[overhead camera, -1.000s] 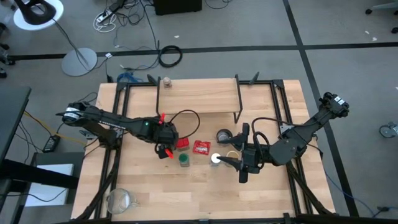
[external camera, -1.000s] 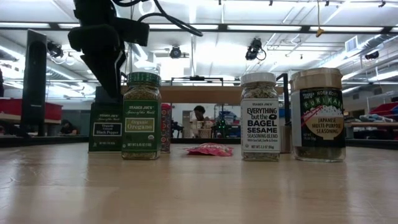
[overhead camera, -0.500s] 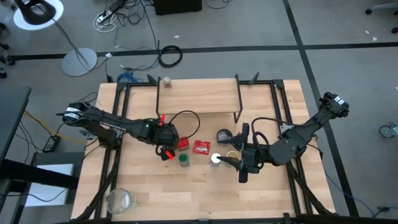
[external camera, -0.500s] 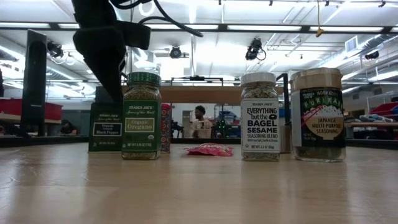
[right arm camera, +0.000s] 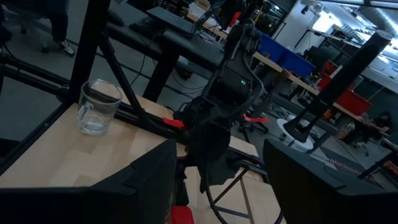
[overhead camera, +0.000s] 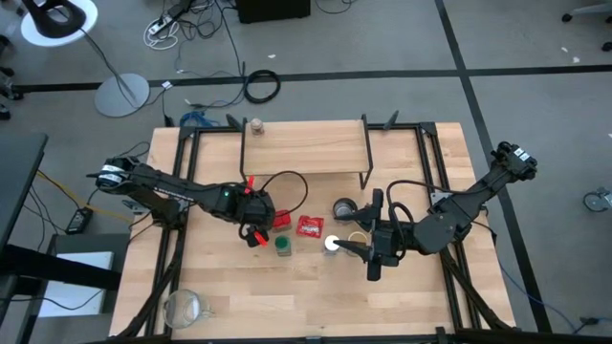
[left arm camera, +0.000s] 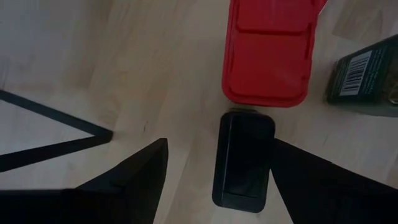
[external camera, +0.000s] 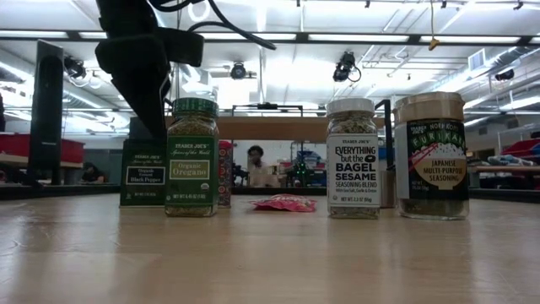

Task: Shelf spices
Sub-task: Put the black seasoning can on the shelf

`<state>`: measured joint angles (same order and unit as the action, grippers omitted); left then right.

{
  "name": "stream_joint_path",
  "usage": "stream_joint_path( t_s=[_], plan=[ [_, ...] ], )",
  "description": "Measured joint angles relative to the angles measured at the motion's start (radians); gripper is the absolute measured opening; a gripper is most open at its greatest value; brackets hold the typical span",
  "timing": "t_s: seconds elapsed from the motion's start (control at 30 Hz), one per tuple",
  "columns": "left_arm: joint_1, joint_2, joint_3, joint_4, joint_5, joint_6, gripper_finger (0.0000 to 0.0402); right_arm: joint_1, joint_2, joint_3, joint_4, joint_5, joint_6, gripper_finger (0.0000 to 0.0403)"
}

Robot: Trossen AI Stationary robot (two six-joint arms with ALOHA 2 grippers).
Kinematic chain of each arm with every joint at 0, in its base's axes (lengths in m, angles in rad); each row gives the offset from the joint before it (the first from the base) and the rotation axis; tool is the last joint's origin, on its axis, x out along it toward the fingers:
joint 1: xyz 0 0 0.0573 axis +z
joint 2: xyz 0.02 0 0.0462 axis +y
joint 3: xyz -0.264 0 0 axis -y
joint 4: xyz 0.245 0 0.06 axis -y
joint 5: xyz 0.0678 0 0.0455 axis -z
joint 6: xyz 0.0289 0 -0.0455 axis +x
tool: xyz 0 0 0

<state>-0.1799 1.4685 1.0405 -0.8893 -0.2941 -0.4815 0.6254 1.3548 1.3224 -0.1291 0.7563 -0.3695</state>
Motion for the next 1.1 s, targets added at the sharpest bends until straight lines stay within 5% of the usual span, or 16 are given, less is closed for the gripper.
stream_joint_path(
  t_s=[1.1],
  plan=[
    [0.003, 0.0, 0.059, 0.028, -0.004, 0.126, 0.028, -0.021, 0.0, 0.0, -0.003, -0.027, 0.005, 0.024]
  ],
)
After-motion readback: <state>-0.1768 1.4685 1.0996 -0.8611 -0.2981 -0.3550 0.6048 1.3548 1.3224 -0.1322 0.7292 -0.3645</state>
